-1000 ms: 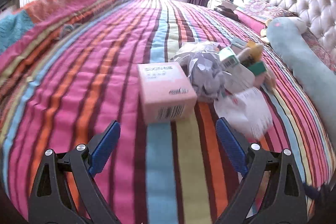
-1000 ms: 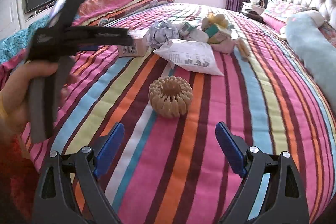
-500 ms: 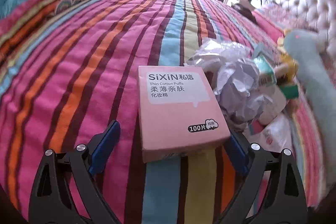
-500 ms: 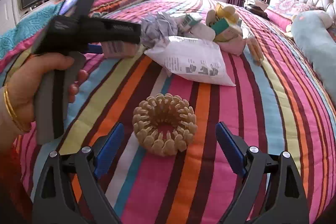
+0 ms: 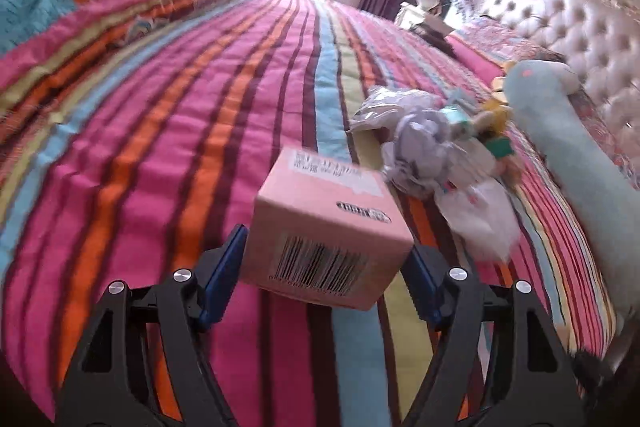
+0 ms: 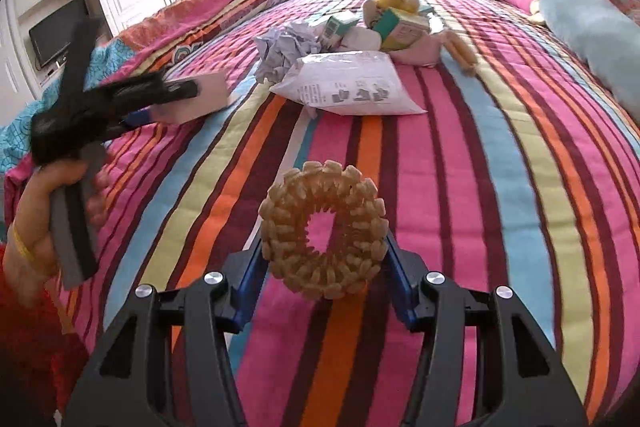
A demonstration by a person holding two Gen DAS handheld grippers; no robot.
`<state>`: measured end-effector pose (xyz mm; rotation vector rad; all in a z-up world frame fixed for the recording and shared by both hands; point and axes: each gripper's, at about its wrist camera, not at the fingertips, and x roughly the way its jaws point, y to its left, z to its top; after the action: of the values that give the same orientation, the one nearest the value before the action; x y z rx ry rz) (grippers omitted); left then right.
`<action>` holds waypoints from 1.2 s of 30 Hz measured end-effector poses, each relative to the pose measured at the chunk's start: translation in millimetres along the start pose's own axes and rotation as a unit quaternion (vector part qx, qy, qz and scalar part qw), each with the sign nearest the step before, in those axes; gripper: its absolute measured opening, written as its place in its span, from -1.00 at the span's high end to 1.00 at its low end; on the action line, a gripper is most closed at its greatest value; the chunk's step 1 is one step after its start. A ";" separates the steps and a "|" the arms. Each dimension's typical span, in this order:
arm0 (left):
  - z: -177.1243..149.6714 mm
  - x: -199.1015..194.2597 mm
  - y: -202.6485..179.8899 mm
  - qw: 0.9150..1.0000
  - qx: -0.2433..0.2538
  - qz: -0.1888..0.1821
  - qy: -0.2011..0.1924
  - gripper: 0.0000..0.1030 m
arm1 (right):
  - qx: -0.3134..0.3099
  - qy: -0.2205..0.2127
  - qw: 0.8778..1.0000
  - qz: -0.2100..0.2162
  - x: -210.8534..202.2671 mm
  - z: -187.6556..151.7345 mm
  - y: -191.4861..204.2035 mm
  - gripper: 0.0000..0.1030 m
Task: Collect trash
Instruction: 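Grasp the pink SiXiN box with the left tool while the right tool grasps the beige hair bun ring, then carry pink box and hair bun ring over the wastebasket and open both tools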
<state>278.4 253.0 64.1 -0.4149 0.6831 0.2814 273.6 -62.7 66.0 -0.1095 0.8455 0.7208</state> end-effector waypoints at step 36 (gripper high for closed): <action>-14.4 -3.1 -29.3 0.989 0.116 0.095 0.004 -0.22 | 0.033 -0.023 0.997 0.071 -91.1 -81.8 22.4 0.01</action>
<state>279.3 220.2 64.2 -0.1286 0.7552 0.3757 166.5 -124.4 80.4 0.0270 0.8390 0.8245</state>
